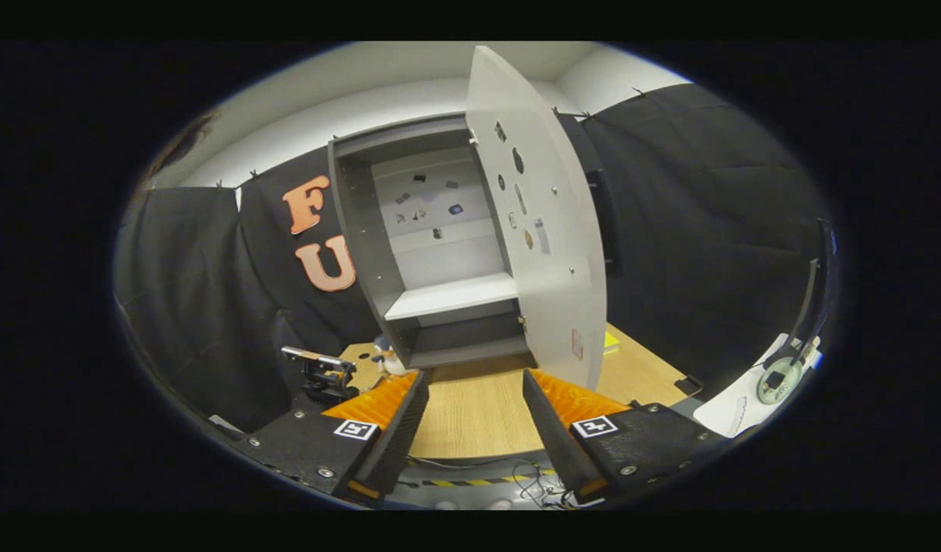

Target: Open the cabinet door with the right hand, grasp the bottle in the cabinet with the left hand and place it on the coaster, then close the cabinet door with the right hand.

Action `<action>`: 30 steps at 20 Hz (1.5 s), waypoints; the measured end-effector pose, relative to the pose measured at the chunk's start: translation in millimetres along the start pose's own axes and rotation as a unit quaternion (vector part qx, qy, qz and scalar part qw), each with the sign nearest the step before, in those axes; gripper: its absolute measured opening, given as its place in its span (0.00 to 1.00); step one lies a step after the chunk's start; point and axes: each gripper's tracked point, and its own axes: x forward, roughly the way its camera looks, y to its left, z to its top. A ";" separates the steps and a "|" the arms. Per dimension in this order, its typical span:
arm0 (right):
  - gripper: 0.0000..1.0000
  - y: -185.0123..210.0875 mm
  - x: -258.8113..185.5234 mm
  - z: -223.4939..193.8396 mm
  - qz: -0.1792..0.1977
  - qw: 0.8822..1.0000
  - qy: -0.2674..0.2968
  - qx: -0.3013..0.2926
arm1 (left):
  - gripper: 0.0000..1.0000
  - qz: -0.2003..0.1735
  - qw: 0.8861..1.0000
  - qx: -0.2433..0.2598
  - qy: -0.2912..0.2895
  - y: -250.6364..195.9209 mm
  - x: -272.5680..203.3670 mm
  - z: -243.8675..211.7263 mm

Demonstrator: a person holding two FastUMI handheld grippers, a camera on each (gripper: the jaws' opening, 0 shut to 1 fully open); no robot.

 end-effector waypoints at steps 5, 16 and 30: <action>0.78 -31.2 -4.1 50.9 -0.006 0.998 -0.066 -0.010 | 0.96 -0.010 1.000 -0.016 -0.021 5.8 -17.7 76.5; 0.78 -148.5 25.3 106.0 -0.033 0.992 -0.112 -0.044 | 0.93 -0.024 0.999 -0.041 -0.015 10.2 -65.4 138.0; 0.81 -111.9 71.4 87.3 0.059 0.992 -0.094 -0.051 | 0.97 0.027 0.999 -0.036 -0.002 32.9 -84.0 137.5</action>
